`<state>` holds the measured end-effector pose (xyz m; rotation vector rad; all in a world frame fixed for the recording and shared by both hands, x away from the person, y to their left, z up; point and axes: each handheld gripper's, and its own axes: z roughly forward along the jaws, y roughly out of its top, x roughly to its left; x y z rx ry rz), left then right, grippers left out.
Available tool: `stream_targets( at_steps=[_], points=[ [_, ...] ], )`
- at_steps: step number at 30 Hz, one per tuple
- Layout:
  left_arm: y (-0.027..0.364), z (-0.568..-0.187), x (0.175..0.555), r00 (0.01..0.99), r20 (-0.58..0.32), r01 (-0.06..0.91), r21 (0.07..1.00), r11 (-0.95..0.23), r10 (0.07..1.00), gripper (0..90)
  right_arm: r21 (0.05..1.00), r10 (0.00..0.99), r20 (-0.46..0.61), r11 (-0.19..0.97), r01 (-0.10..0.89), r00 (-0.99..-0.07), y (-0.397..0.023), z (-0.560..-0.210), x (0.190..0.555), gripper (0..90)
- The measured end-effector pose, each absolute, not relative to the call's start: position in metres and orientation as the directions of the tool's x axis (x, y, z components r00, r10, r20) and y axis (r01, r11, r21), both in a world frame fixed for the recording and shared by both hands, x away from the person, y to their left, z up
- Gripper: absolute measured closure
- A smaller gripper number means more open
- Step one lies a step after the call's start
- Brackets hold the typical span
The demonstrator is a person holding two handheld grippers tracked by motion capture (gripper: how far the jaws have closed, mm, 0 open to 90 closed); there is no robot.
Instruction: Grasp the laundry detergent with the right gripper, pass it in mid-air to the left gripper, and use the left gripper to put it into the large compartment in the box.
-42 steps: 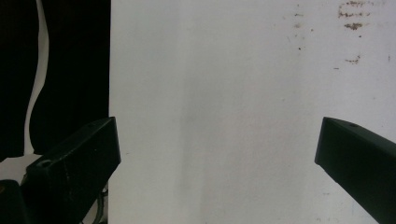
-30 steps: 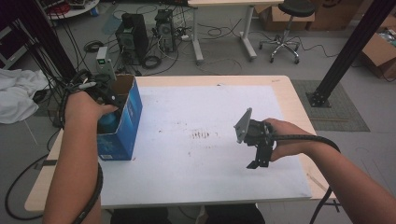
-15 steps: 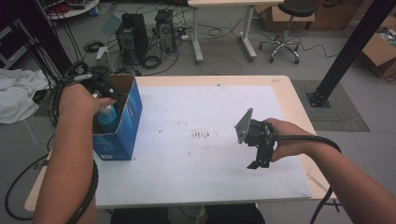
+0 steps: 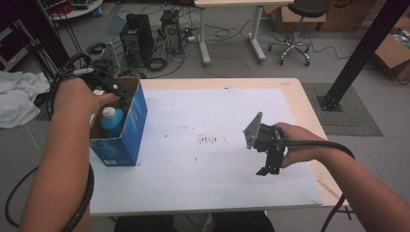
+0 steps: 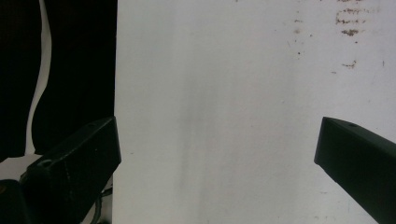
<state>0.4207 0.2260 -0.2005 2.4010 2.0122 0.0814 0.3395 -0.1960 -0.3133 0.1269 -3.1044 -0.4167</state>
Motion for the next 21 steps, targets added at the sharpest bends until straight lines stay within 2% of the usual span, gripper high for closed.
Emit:
stream_targets(
  at_steps=[11, 18, 21],
  points=[
    [0.212, -0.186, 0.418, 0.23, 0.05, 0.971, 0.055, -0.233, 0.972, 0.4, 0.26, -0.075, -0.007, 0.963, -0.074, -0.997, -0.197, -0.312, 0.338, 0.1],
    [0.193, -0.17, 0.413, 0.327, 0.047, 0.94, 0.085, -0.33, 0.944, 0.1, 0.25, -0.066, -0.009, 0.966, -0.066, -0.998, -0.201, -0.309, 0.339, 0.1],
    [0.183, -0.165, 0.411, 0.412, 0.046, 0.906, 0.086, -0.415, 0.91, 0.1, 0.246, -0.063, -0.009, 0.967, -0.064, -0.998, -0.203, -0.308, 0.339, 0.1]
  ],
)
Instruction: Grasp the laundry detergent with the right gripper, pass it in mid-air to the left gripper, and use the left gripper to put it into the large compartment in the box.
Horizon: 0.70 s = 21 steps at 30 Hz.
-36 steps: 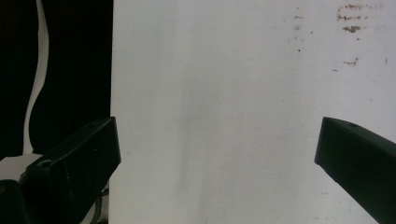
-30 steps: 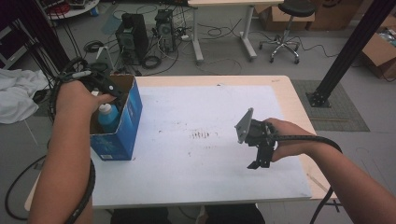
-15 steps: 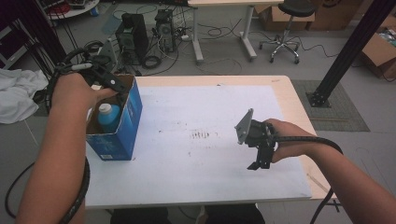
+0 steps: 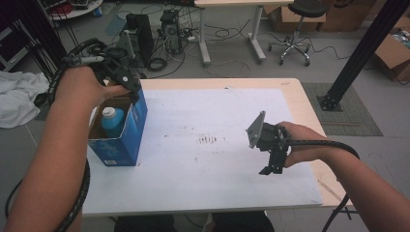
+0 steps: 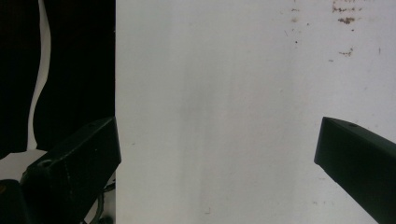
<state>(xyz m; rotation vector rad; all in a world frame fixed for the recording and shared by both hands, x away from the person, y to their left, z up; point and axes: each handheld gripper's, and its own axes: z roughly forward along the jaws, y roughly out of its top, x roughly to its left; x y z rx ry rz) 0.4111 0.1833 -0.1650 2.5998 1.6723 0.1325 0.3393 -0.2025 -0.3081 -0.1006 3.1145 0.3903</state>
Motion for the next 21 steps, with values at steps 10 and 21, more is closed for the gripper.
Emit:
stream_targets(
  at_steps=[10, 21],
  points=[
    [0.152, -0.161, 0.399, 0.643, 0.035, 0.753, 0.153, -0.64, 0.765, 0.1, 0.231, -0.055, -0.011, 0.971, -0.056, -0.998, -0.205, -0.304, 0.342, 0.1],
    [0.106, -0.173, 0.379, 0.878, 0.021, 0.472, 0.132, -0.872, 0.479, 0.1, 0.206, -0.044, -0.002, 0.978, -0.044, -0.999, -0.206, -0.301, 0.342, 0.1]
  ],
)
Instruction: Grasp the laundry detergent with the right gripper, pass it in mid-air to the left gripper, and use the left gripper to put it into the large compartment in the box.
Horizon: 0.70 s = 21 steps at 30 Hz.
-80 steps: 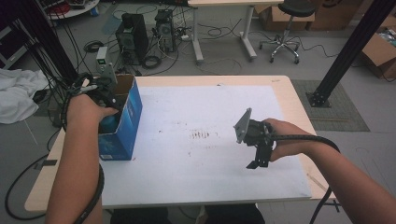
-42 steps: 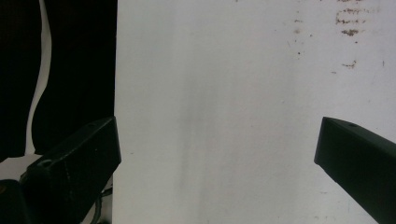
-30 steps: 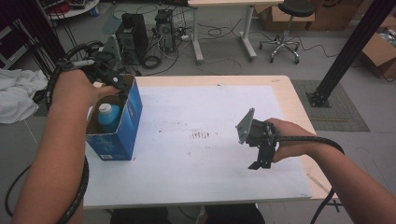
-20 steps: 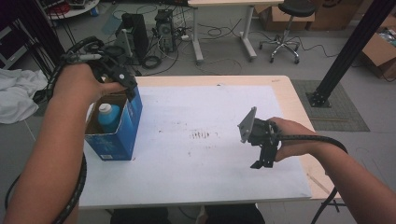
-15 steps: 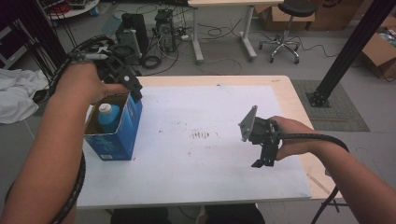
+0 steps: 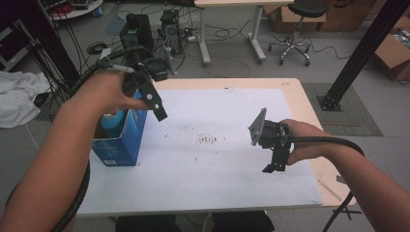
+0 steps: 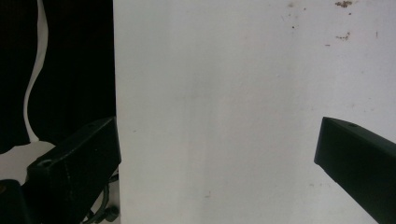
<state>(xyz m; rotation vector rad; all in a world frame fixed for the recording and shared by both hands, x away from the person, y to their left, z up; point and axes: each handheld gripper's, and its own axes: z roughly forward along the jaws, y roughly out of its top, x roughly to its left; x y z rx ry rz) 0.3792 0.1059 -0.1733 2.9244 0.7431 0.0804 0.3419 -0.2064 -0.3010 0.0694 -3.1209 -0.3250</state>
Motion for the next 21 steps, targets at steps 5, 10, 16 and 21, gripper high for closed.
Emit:
stream_targets(
  at_steps=[5, 10, 16, 21],
  points=[
    [0.085, -0.185, 0.365, 0.942, 0.054, 0.325, 0.08, -0.942, 0.33, 0.1, 0.188, -0.034, -0.008, 0.982, -0.035, -0.999, -0.209, -0.296, 0.344, 0.0],
    [0.069, -0.199, 0.354, 0.98, 0.026, 0.195, 0.046, -0.98, 0.197, 0.1, 0.18, -0.032, -0.008, 0.983, -0.033, -0.999, -0.207, -0.293, 0.344, 0.0],
    [0.062, -0.209, 0.351, 0.989, 0.018, 0.143, 0.041, -0.989, 0.143, 0.1, 0.172, -0.036, -0.005, 0.984, -0.036, -0.999, -0.202, -0.293, 0.345, 0.0],
    [0.063, -0.21, 0.352, 0.99, 0.026, 0.139, 0.026, -0.99, 0.139, 0.1, 0.171, -0.037, -0.003, 0.985, -0.037, -0.999, -0.2, -0.293, 0.347, 0.0]
  ],
)
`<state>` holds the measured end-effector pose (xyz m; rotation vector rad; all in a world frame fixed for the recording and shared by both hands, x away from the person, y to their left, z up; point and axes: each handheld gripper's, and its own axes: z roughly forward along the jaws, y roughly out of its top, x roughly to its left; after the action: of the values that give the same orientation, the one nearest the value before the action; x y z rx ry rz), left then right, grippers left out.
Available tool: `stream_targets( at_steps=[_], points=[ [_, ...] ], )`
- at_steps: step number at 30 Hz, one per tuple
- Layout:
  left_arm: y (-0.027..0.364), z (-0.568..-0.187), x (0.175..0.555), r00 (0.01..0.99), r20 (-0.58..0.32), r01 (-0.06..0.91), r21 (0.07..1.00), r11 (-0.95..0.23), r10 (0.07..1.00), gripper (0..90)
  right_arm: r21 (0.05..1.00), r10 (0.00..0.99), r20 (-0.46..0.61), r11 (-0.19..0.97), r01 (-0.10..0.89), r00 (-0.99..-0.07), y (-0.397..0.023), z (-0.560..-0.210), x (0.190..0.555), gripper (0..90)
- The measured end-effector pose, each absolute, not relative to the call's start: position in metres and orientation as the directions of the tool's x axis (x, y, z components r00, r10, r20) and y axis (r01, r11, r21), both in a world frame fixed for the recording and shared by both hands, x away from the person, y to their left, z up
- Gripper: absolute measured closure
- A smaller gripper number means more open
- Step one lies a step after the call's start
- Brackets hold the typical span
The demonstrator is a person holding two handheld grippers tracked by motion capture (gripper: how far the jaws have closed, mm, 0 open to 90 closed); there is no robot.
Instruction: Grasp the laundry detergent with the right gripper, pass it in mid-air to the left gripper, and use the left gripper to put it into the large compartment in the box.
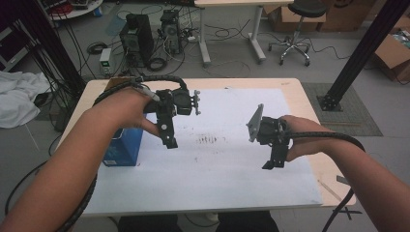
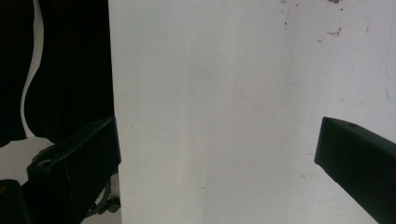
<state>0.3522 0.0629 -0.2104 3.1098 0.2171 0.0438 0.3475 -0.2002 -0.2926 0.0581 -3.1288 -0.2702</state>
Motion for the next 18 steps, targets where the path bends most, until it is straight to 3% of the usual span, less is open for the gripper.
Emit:
stream_targets(
  at_steps=[18],
  points=[
    [0.0616, -0.2129, 0.3563, 0.992, 0.026, 0.122, 0.03, -0.992, 0.122, 0.1, 0.165, -0.038, -0.005, 0.985, -0.038, -0.999, -0.2004, -0.2914, 0.3538, 0.0]
  ],
)
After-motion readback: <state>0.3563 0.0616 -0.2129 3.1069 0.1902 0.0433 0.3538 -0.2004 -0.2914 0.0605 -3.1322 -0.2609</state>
